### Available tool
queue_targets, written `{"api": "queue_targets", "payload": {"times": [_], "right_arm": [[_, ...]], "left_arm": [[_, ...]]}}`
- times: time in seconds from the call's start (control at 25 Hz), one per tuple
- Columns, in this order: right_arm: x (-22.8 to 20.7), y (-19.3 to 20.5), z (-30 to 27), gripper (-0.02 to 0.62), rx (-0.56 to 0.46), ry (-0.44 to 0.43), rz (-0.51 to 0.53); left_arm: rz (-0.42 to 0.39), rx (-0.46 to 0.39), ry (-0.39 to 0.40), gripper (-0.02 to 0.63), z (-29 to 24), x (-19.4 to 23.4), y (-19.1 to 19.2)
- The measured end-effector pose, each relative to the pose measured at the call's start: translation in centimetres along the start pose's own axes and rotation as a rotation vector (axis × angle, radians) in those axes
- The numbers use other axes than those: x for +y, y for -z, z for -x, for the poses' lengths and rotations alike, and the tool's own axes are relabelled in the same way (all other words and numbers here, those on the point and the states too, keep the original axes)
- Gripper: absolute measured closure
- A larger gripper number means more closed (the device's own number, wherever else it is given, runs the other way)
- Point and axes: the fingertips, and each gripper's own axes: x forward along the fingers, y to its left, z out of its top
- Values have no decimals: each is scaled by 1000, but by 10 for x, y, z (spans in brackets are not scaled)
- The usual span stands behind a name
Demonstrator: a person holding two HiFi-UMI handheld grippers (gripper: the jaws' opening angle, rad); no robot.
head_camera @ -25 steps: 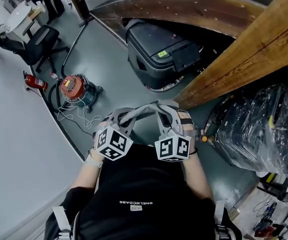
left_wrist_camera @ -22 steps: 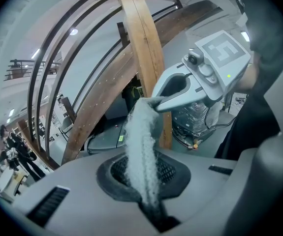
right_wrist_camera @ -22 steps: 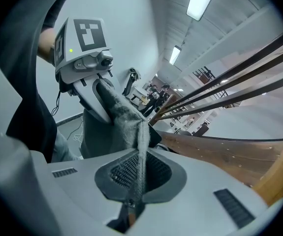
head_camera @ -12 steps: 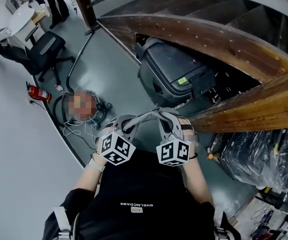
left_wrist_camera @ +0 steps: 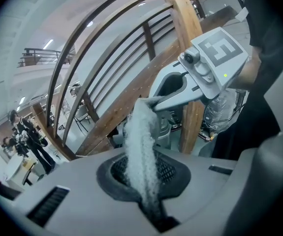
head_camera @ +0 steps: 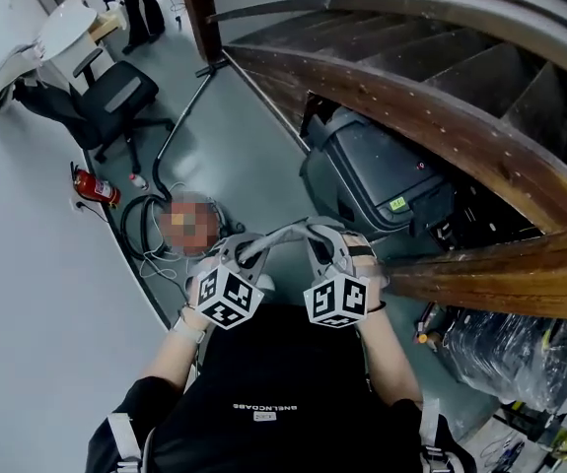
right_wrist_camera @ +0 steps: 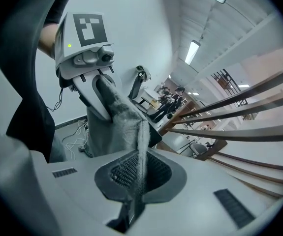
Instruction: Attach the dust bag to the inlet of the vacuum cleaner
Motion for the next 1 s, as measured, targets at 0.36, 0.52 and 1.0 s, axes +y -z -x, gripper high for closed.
{"api": "queue_targets", "payload": {"times": [0.36,0.52,1.0], "right_arm": [[-8,-53,-69,560,-84,-145,144],[-4,-66,-91,560,-138,-232,231],[49,-44,-149,560,-231,-506,483]], "left_arm": [[191,31,-113,575,11,60,33],[287,52,-193,575,12,71,49],[571,179,-396,575,-20,54,111]]}}
